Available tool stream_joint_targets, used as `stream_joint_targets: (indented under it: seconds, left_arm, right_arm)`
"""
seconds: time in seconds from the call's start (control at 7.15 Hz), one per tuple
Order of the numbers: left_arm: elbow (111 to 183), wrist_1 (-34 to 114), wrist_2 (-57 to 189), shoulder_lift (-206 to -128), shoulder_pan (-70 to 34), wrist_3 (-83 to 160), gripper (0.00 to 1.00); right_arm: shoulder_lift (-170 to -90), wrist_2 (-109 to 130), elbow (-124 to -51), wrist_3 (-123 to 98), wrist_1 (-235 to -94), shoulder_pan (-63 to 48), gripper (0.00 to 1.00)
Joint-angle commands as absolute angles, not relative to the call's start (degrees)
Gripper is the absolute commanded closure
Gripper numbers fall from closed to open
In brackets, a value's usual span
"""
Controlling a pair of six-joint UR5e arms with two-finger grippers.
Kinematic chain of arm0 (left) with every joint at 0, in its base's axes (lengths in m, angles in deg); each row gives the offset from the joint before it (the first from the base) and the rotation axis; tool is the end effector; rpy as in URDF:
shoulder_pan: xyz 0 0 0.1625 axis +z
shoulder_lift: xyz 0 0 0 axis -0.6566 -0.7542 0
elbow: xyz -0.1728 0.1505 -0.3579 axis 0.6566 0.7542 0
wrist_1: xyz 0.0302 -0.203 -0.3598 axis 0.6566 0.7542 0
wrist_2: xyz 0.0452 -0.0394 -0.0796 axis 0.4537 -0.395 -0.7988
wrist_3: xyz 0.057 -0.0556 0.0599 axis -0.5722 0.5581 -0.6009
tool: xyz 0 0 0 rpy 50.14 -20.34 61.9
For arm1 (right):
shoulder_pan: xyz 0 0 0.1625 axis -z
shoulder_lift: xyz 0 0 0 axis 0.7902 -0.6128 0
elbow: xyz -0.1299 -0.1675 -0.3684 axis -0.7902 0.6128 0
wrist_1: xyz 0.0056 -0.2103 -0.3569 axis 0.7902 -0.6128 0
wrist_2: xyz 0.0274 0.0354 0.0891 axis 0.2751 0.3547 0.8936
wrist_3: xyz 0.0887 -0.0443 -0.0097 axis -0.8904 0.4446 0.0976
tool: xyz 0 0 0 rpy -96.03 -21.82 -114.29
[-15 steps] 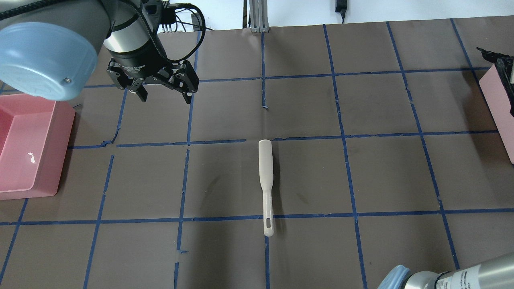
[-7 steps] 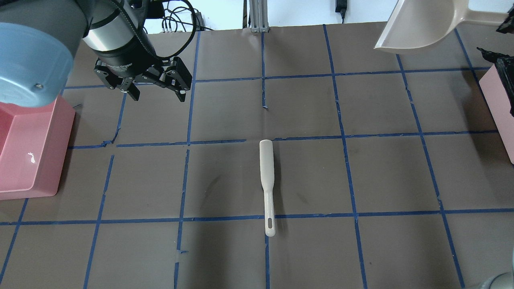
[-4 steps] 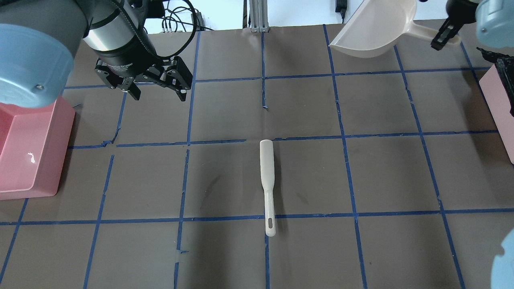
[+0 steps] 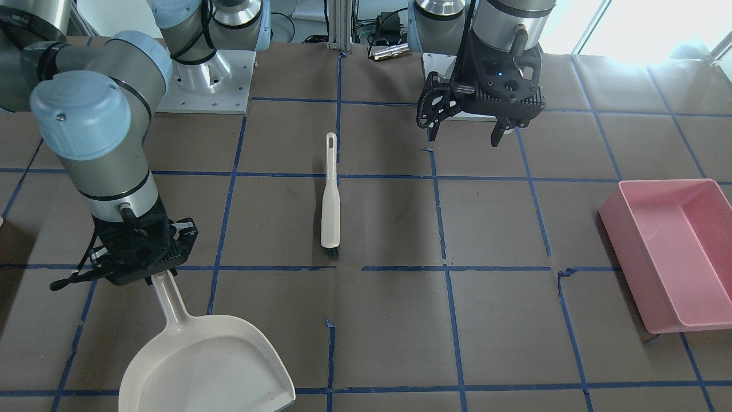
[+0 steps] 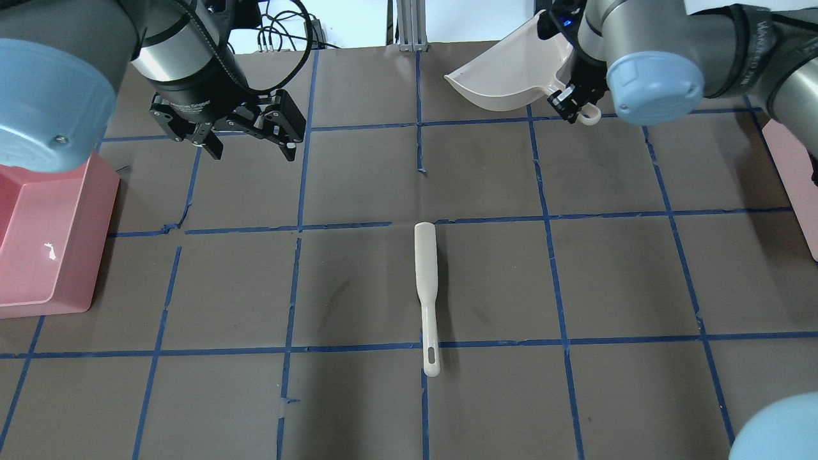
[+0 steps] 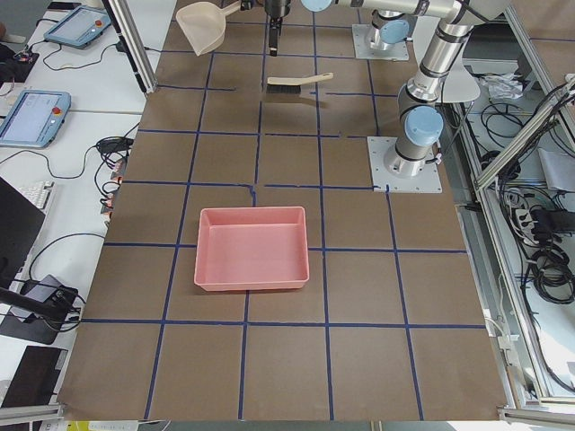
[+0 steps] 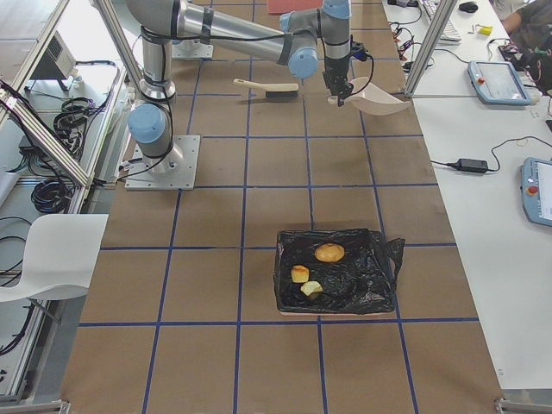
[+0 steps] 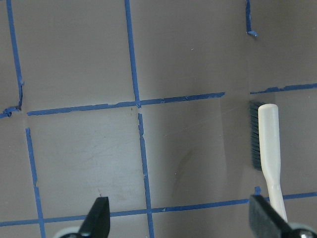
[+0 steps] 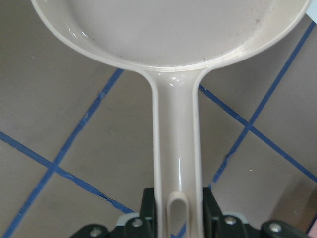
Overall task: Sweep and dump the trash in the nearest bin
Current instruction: 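Bring the empty dustpan back from the bin with the right gripper, then lower the dustpan onto the table and open the right gripper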
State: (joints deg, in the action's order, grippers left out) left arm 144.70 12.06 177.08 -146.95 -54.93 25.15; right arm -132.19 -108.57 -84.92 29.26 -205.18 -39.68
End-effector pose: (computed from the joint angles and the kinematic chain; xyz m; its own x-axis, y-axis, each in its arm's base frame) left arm -0.1845 -0.4774 0.5060 -0.9967 0.0815 0.0071 0.0809 0.9951 -0.0570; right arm 0.1431 -0.6130 0.3623 -0.8870 -0.4328 0.1609 -0.4509 0.8870 -0.0999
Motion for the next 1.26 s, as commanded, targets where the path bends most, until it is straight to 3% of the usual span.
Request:
stream_joint_targets:
  seconds: [0.0,0.56,1.12]
  left_arm:
    - [144.76,12.13,177.15,-146.93,-54.93,25.15,0.00]
    - [144.76,12.22,177.15,-146.93,-54.93,25.15,0.00]
    - [144.76,12.22,177.15,-146.93,-54.93,25.15,0.00]
  right_arm:
    - [-127.78,-108.44,-84.78,11.91,-205.70,-47.07,1.00]
    - [-123.47,-108.36,-84.51,-3.18,-210.88,-57.64,1.00]
    - [-120.47,-105.81,-83.64,-9.07,-214.32,-59.33,1.00]
